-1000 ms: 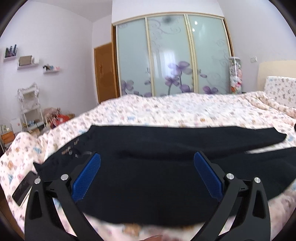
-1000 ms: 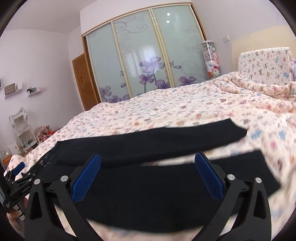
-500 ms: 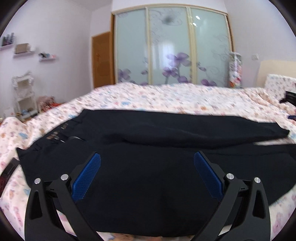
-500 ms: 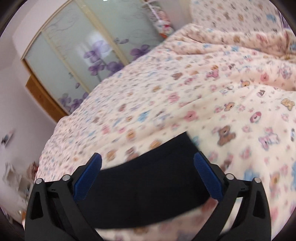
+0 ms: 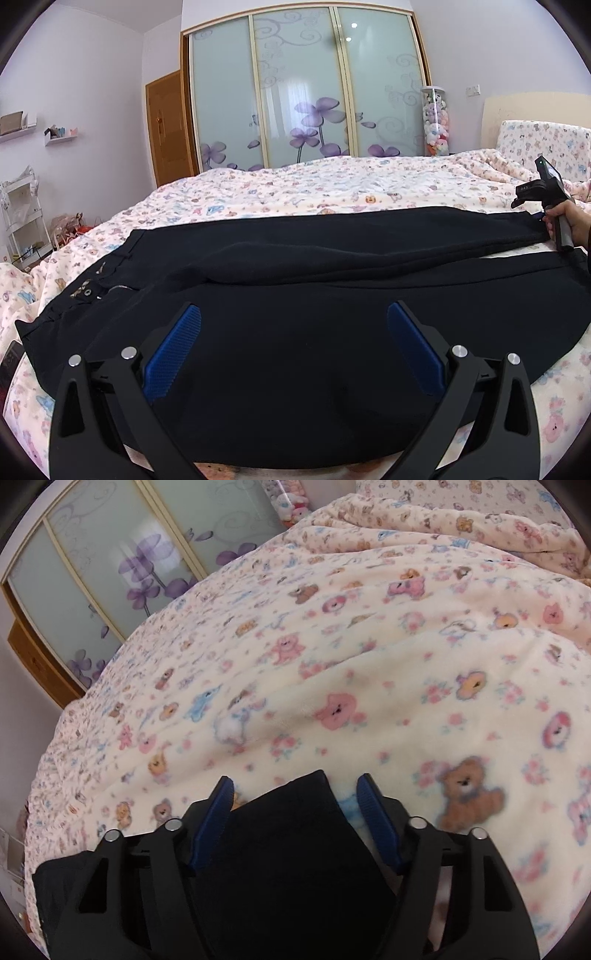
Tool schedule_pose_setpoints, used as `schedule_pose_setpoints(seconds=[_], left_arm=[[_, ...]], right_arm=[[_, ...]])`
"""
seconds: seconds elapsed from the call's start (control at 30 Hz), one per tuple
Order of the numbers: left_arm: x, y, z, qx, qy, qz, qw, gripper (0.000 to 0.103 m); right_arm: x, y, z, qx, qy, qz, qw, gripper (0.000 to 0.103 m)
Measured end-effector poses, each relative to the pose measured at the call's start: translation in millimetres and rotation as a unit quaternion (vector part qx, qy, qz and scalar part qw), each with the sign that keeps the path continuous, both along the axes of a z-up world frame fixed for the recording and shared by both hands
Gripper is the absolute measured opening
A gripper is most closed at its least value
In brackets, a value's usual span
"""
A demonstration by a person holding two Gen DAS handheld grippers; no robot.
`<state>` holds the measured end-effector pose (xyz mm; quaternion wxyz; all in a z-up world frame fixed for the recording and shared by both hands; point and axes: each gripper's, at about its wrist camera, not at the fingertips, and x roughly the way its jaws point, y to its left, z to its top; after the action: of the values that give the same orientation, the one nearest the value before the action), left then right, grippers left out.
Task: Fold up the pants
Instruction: 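Lower the right tool to the trouser hem and close its fingers on it, then lift the hem with the right tool and carry it toward the waistband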
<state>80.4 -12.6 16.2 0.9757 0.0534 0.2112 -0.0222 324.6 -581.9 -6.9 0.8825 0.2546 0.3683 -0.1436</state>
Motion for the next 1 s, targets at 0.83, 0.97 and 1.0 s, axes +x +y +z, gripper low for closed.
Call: schedule_pose_setpoints(seconds=[0.83, 0.97, 1.0], left_arm=[[-18, 25, 10, -0.061, -0.042, 0.022, 0.997, 0.101], [-27, 37, 15, -0.085, -0.061, 0.044, 0.9936, 0.101], [-27, 39, 15, -0.089, -0.062, 0.049, 0.9929, 0.101]], right_arm=[[-241, 45, 49, 0.062, -0.195, 0.05, 0.978, 0.014], [-293, 64, 18, 0.063, -0.138, 0.021, 0.988, 0.003], [-300, 70, 10, 0.052, -0.111, 0.022, 0.992, 0.003]])
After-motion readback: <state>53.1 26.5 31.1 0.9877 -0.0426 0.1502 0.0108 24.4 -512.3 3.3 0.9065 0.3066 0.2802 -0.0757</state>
